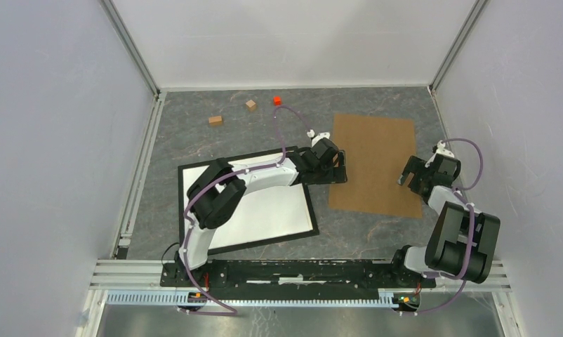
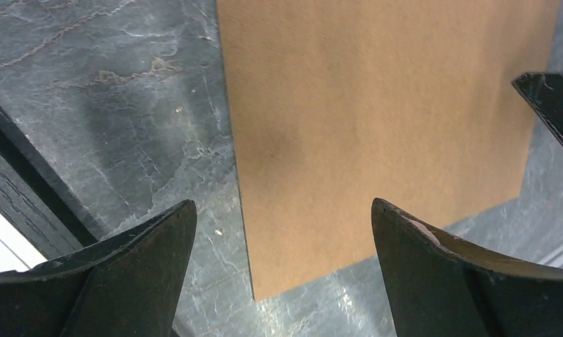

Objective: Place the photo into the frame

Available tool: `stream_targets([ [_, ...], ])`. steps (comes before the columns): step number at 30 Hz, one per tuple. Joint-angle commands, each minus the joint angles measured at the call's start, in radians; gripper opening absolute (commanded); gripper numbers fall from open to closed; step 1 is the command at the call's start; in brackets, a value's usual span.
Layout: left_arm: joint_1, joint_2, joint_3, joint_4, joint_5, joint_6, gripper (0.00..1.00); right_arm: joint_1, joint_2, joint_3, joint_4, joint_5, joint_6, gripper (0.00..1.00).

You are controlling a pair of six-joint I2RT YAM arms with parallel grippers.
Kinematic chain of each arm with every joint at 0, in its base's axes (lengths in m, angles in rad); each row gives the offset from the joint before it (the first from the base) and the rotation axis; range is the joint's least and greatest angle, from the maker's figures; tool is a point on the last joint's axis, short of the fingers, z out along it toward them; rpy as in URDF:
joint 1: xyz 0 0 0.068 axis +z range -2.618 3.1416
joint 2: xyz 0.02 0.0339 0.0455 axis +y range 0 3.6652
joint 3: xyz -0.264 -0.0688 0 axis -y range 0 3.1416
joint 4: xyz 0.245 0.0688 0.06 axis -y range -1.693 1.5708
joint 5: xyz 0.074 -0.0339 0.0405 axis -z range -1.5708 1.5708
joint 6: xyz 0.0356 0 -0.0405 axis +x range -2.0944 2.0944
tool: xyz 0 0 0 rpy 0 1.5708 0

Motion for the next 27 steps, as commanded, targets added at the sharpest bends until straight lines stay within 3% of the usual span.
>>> stream_targets([
  [1, 0.005, 0.059, 0.065, -0.040, -0.046, -0.129, 1.00, -0.004, 0.033, -0.018, 0.060, -0.035, 0.001, 0.98],
  [9, 0.010, 0.130, 0.053, 0.056, 0.115, -0.247, 1.00, -0.003, 0.054, -0.047, 0.096, -0.107, 0.021, 0.97],
  [16, 0.056, 0.127, 0.030, 0.238, 0.318, -0.340, 1.00, -0.001, 0.075, -0.092, 0.178, -0.298, 0.069, 0.95],
  [20, 0.056, 0.049, 0.030, 0.275, 0.330, -0.324, 1.00, 0.004, 0.055, -0.146, 0.266, -0.398, 0.133, 0.95],
  [27, 0.058, -0.110, -0.079, 0.277, 0.290, -0.315, 1.00, 0.035, 0.060, -0.196, 0.334, -0.407, 0.179, 0.94],
])
